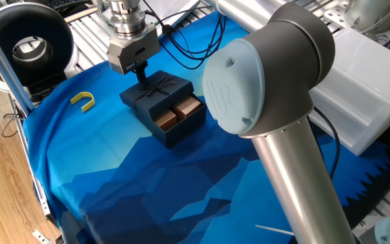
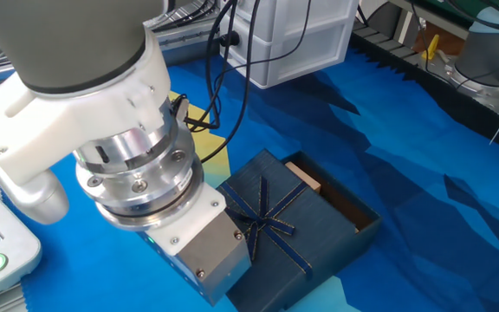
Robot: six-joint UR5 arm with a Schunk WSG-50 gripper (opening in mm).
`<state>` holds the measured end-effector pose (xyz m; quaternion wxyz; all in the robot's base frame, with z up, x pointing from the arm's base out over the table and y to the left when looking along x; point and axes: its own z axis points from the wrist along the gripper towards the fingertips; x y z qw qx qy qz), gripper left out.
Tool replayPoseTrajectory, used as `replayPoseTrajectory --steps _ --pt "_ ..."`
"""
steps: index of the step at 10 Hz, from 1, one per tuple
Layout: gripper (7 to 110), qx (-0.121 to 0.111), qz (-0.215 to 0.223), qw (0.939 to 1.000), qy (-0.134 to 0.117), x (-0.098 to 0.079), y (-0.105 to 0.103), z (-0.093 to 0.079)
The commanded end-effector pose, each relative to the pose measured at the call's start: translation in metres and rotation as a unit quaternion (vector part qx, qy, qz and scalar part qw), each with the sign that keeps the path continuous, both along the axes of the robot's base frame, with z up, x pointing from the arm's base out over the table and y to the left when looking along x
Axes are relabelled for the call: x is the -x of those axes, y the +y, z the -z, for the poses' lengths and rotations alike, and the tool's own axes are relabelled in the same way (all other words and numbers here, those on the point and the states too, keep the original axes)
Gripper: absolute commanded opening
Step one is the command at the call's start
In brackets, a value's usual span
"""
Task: Slide the outer casing onto the gift box
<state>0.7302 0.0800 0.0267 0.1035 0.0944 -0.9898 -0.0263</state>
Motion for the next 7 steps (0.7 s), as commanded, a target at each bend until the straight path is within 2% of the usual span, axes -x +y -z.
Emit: replayPoseTrajectory --steps 1,4,7 --pt "7 -0.022 0.002 0.9997 0.004 0.0018 0.0107 -0.0025" --pt "7 -0.033 0.001 0.9994 0.009 0.0045 0.0161 -0.0052" --pt "7 -0.022 -0.005 0.9996 0.016 0.0083 0.009 -0.0075"
